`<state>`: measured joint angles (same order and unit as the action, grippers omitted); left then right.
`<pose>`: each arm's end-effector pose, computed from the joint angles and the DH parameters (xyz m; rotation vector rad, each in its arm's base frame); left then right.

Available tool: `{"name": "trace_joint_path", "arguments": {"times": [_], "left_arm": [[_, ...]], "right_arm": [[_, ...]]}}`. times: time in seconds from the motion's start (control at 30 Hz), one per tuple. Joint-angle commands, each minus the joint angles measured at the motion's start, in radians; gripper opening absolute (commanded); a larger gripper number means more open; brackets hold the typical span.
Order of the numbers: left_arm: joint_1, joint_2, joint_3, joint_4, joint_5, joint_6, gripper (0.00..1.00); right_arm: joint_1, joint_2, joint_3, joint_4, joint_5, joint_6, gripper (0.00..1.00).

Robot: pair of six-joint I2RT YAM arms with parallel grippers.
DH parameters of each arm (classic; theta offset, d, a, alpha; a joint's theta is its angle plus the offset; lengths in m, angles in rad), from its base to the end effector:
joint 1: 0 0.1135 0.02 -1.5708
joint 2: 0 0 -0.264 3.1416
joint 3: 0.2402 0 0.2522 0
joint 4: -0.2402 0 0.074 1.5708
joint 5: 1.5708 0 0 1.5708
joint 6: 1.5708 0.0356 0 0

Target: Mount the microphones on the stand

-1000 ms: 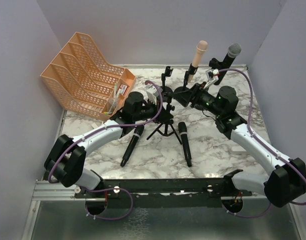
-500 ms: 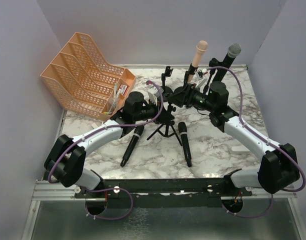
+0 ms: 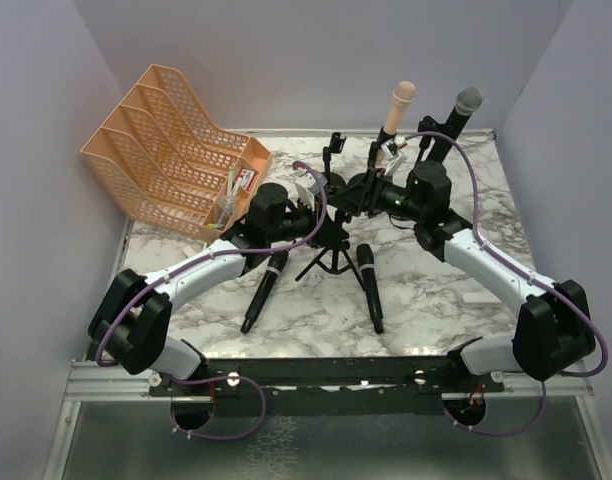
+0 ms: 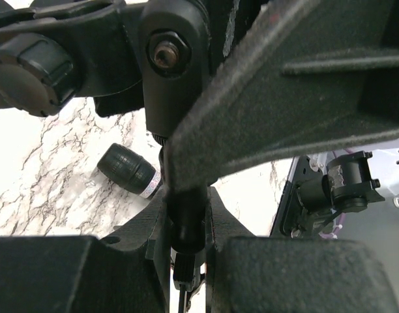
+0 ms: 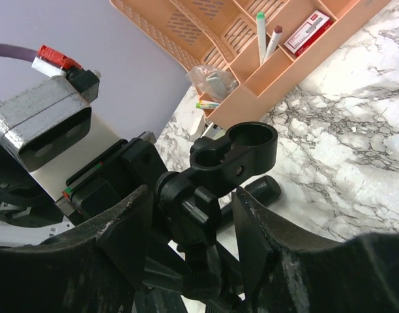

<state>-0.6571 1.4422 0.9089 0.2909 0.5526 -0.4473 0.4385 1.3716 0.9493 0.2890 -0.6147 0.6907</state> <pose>0.2489 -0.2157 0.2774 0.6260 1.8681 -1.2542 0.2792 0.1536 0.3129 -0.2706 1.8565 1.3310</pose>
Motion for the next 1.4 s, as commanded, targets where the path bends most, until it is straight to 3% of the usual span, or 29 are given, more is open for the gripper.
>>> {"name": "trace_joint_path", "arguments": {"times": [0.0,0.23,0.4,0.9,1.27,1.37], "left_arm": [[-0.006,-0.036,0.038,0.068,-0.002,0.004,0.0],[-0.007,-0.035,0.032,0.068,-0.005,0.004,0.0],[-0.006,-0.027,0.023,0.068,-0.003,-0.007,0.0],[-0.025,-0.017,-0.028,0.037,0.015,-0.014,0.0],[-0.032,-0.013,0.019,-0.115,-0.046,0.086,0.0],[-0.032,-0.023,0.016,-0.074,-0.04,0.066,0.0]], "right_arm": [[0.019,0.004,0.027,-0.045,0.019,-0.044,0.55],[0.026,-0.001,0.049,-0.075,0.076,-0.07,0.32],[0.028,-0.012,0.083,-0.036,0.146,-0.073,0.24],[0.027,0.051,0.33,-0.04,0.372,-0.089,0.21],[0.026,0.07,0.392,-0.034,0.359,-0.125,0.21],[0.027,0.057,0.352,-0.029,0.318,-0.146,0.27]]}}
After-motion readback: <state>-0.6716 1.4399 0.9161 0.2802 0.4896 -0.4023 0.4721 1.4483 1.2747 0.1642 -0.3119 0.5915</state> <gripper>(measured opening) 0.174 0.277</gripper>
